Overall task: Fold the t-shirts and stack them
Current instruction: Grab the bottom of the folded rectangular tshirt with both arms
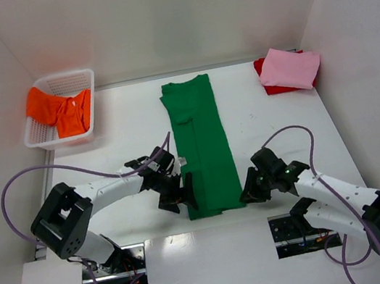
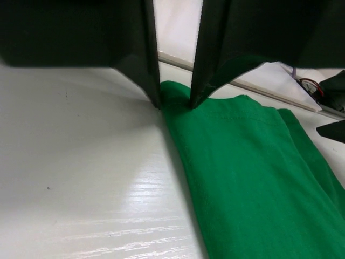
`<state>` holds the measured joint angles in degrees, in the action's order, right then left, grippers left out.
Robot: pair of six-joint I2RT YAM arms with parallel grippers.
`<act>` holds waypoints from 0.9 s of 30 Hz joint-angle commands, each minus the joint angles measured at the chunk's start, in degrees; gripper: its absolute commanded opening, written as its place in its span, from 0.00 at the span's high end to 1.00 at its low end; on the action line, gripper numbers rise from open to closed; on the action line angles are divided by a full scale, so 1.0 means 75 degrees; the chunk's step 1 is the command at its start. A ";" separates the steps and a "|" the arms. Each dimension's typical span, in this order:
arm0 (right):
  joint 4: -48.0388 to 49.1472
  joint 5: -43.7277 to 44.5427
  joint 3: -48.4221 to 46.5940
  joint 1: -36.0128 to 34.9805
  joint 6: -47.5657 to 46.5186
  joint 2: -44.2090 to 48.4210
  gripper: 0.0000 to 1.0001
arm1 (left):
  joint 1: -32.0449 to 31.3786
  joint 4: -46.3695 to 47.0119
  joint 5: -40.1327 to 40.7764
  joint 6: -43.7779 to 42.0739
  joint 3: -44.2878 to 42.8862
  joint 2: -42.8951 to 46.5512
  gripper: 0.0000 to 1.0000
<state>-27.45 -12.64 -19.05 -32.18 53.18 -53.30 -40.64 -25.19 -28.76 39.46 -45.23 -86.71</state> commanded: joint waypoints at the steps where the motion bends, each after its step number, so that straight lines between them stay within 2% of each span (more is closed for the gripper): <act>1: 0.0355 0.0080 0.0067 -0.0056 -0.0012 -0.0113 0.80 | -0.0018 0.0138 -0.0009 0.0211 -0.0016 -0.0158 0.15; 7: 0.0285 0.0080 -0.0016 -0.0056 -0.0013 -0.0031 1.00 | -0.0090 0.0231 0.0062 0.0504 -0.0016 -0.0252 0.19; 13: 0.0285 0.0010 -0.0309 -0.0056 -0.0316 -0.0171 1.00 | -0.0253 0.0464 0.0214 0.0773 -0.0016 -0.0382 0.29; 27: 0.0144 -0.0060 -0.0390 -0.0056 -0.0399 0.0030 1.00 | -0.0393 0.0534 0.0478 0.0984 -0.0030 -0.0920 0.40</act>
<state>-26.68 -12.93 -19.62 -32.23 51.02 -54.47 -43.33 -21.70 -26.98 45.69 -45.25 -92.44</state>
